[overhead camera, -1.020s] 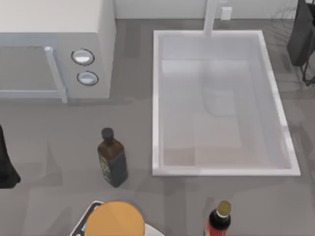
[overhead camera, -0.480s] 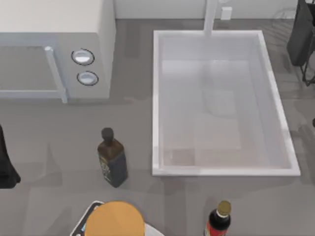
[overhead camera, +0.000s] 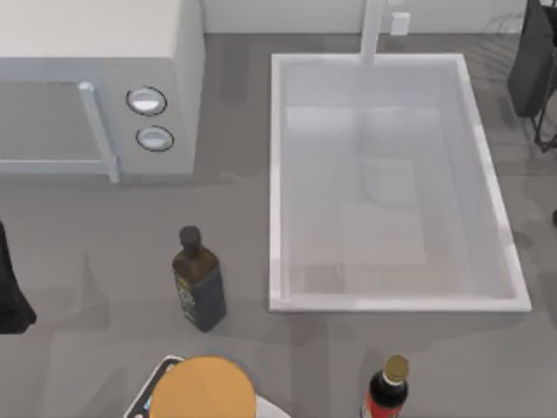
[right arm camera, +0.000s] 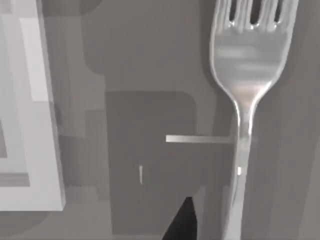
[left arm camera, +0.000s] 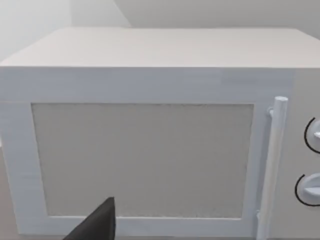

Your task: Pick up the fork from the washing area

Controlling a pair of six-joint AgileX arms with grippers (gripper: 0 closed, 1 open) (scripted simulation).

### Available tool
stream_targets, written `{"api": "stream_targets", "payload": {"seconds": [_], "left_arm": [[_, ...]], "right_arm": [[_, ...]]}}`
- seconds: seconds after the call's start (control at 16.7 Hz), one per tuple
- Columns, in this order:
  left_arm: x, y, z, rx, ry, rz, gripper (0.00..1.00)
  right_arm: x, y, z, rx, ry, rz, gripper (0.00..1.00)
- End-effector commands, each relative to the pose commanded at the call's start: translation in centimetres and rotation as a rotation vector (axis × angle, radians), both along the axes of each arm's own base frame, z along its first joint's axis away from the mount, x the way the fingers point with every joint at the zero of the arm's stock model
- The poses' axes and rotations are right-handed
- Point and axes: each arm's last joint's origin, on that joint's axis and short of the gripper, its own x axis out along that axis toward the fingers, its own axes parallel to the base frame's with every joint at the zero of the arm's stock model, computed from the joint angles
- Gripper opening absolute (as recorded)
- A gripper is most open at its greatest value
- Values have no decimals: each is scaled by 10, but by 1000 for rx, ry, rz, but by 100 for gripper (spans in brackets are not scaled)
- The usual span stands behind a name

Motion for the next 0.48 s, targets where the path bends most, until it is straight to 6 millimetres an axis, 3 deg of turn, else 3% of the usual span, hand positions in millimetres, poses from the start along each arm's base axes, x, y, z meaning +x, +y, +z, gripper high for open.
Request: {"api": "stream_targets", "payload": {"seconds": [0.12,0.48], "left_arm": [[0,0,0,0,0,0,100],[0,0,0,0,0,0,100]], "right_arm": [[0,0,0,0,0,0,98],[0,0,0,0,0,0,100]]}}
